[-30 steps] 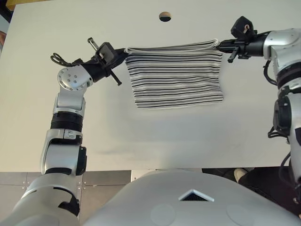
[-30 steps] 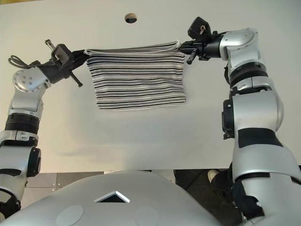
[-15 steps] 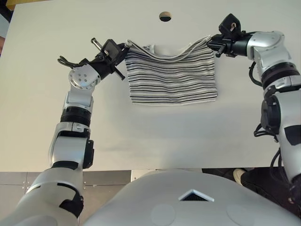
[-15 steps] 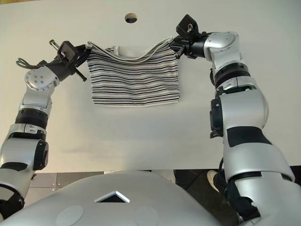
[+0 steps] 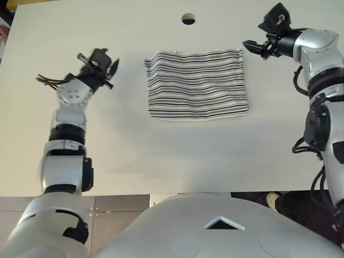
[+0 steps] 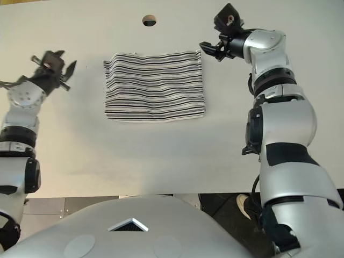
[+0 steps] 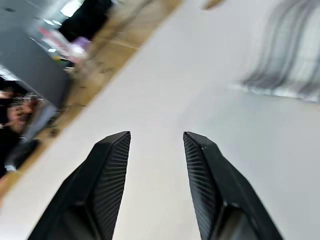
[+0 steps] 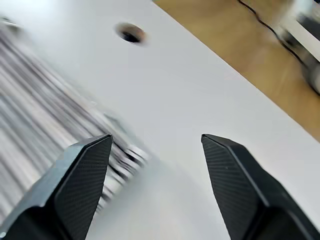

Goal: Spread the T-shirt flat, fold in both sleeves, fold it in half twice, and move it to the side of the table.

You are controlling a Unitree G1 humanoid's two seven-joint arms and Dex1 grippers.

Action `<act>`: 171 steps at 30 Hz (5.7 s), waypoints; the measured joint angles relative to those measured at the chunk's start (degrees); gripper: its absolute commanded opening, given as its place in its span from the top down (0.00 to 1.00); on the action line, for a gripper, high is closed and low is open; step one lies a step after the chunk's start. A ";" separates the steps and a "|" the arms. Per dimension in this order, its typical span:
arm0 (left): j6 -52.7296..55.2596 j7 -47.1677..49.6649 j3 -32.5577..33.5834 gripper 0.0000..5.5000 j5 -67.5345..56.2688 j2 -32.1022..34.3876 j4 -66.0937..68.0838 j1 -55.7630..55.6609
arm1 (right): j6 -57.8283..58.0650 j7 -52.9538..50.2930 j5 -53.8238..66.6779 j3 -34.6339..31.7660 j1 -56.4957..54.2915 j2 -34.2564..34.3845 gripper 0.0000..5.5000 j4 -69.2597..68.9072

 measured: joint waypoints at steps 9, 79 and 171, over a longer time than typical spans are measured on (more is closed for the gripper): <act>0.61 -6.30 2.11 0.65 -6.95 0.81 -26.71 6.43 | -13.79 11.11 2.25 4.91 12.96 6.03 0.40 -19.25; 18.26 -4.97 1.58 0.65 -4.10 -2.53 -71.67 18.47 | -33.80 -42.84 -39.76 41.65 1.12 -1.32 0.40 -2.55; -22.94 -10.15 -15.75 0.40 17.42 13.15 -45.57 30.52 | -51.71 -7.24 -8.00 15.05 47.77 -26.42 0.40 -47.20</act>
